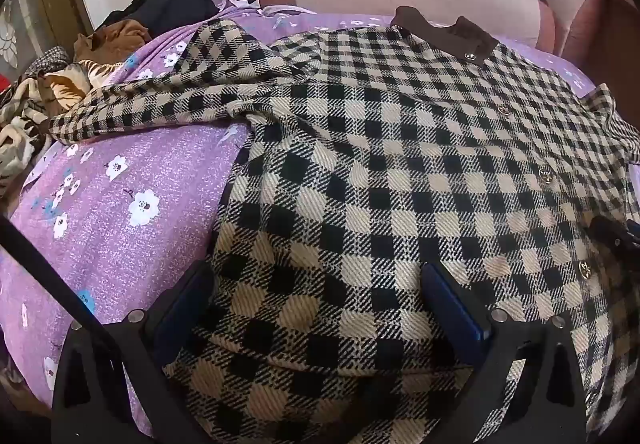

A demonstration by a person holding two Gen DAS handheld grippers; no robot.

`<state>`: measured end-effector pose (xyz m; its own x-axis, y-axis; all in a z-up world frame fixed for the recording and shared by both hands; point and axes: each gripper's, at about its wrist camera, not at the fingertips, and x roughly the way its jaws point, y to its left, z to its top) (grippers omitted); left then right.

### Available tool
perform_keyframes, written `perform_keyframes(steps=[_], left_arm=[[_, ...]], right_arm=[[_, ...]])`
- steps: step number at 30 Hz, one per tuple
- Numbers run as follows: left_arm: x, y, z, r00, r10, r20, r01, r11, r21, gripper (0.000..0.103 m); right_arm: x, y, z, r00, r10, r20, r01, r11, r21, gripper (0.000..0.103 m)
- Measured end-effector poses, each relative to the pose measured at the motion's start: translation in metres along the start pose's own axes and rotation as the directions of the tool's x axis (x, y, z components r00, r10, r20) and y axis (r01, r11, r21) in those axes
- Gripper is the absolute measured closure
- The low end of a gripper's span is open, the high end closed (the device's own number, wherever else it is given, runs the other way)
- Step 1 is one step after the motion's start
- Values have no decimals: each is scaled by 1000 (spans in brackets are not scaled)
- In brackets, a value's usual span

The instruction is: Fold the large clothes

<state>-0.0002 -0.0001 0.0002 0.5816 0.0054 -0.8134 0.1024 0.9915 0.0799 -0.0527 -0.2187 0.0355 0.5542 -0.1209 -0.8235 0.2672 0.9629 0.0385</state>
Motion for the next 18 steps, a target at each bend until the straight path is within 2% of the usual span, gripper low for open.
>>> perform_keyframes(steps=[1,5,18], left_arm=[[0,0,0,1000,-4,-10,4,1000,-2,0],[1,3,0,1000,-17,-3,17,1000,-7,0],[-6,-3,1,1000,1,16,-1,1000,5,0]], right_arm=[[5,2,6,1000,-8,-23,8,1000,2,12],[6,-3,11,1000,-8,-22,8,1000,1,12],[-1,5,6,1000,-27,-5,27,999,-19,12]])
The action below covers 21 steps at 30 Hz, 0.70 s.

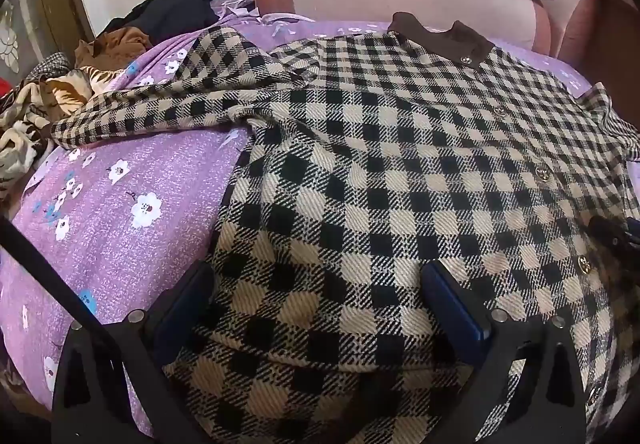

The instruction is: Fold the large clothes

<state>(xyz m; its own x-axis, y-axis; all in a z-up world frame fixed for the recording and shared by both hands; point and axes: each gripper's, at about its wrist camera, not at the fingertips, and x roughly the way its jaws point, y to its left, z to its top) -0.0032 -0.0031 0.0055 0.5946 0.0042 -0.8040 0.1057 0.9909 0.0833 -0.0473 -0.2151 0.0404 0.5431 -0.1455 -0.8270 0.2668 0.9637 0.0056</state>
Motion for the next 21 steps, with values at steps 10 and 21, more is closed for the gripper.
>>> perform_keyframes(steps=[10,21], left_arm=[[-9,-2,-1,1000,-1,10,1,1000,12,0],[-52,47,12,994,-28,109,38,995,-88,10]], right_arm=[[-13,-4,-1,1000,-3,8,3,1000,-20,12],[-44,2,-6,997,27,71,-24,999,-42,12]])
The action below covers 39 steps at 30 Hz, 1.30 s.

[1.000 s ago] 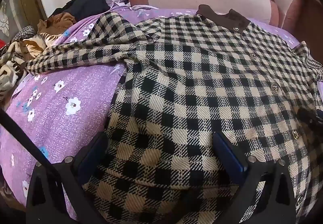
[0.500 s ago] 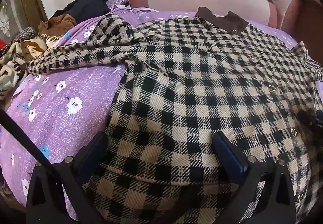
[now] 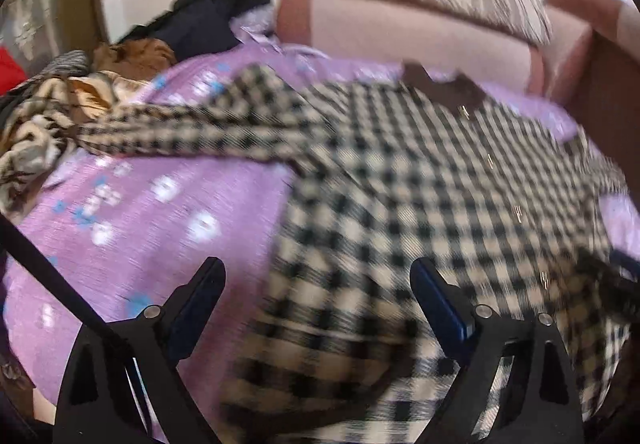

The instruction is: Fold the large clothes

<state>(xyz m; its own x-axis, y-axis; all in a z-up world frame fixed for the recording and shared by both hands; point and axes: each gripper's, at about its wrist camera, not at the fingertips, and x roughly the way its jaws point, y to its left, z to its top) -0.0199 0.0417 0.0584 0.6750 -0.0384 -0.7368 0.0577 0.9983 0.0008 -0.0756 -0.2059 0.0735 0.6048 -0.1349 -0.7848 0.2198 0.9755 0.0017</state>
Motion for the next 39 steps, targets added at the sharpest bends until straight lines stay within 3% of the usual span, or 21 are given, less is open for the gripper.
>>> perform_keyframes(steps=[3,7,10,17,21,29,33,35,37,39], left_arm=[[-3,32,24,997,69,31,-68,997,-24,10],[8,96,56,990,131,44,-123,982,-143,10],[26,147,72,982,184,31,-171,956,-238,10],[70,255,90,971,235,-43,-230,874,-428,10],[88,284,97,973,224,-56,-223,854,-470,10],[118,307,113,986,158,-58,-165,838,-520,10],[127,314,117,993,111,-49,-119,820,-560,11],[130,319,117,995,90,-49,-102,805,-584,23],[134,325,117,996,58,-73,-91,791,-605,57],[137,331,114,995,39,-96,-91,773,-627,80]], right_arm=[[-7,6,-1,1000,-1,26,1,1000,-24,12],[-9,17,-4,999,2,32,0,999,-50,12],[-6,23,-6,1000,1,27,1,998,-69,12],[4,35,-14,1000,-4,23,6,994,-106,12],[13,42,-14,1000,6,21,-3,992,-126,12],[1,70,-6,997,6,71,11,973,-229,12],[-7,99,9,995,67,72,-45,963,-267,12],[-5,118,19,993,107,58,-87,957,-276,12],[-1,141,30,988,146,40,-129,948,-292,12],[3,163,40,982,187,28,-171,939,-300,12]])
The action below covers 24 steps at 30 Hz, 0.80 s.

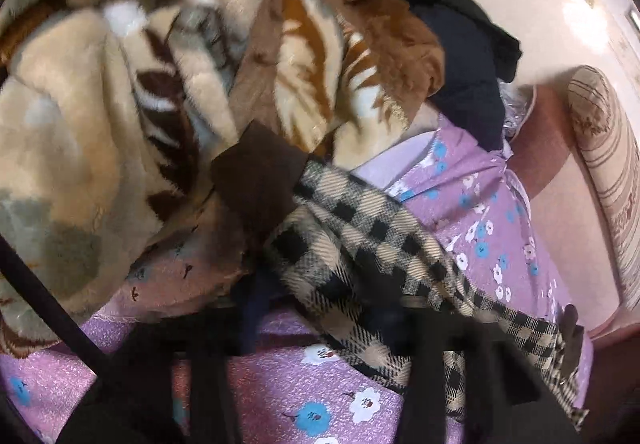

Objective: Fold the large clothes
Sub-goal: 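Grasp the brown cuff of the sleeve with the left gripper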

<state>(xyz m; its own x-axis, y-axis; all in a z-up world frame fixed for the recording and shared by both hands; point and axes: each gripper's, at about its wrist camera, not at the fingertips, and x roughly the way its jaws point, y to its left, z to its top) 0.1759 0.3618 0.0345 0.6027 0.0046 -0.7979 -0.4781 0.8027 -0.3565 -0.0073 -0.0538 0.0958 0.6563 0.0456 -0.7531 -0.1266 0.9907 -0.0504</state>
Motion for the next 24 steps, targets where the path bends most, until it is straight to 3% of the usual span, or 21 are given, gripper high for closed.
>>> perform_keyframes(steps=[1,4,8,13,20,24], left_arm=[[0,3,1,1000,1,-4,-2,1000,-10,91],[-3,10,3,1000,-8,-7,8,999,-35,98],[-17,13,6,999,-23,26,24,998,-52,99],[-24,10,6,999,-1,52,3,999,-36,99],[-18,12,3,999,17,40,-16,1000,-24,99],[-18,9,2,998,32,50,-32,999,-11,99]], right_arm=[[6,10,10,1000,21,1,-21,1000,-8,12],[19,38,34,998,60,9,-60,998,-21,12],[49,69,68,991,135,-17,-136,991,-4,14],[98,100,94,972,215,-94,-213,977,30,35],[145,116,96,952,241,-190,-230,970,75,36],[138,112,99,949,259,-179,-248,965,79,36]])
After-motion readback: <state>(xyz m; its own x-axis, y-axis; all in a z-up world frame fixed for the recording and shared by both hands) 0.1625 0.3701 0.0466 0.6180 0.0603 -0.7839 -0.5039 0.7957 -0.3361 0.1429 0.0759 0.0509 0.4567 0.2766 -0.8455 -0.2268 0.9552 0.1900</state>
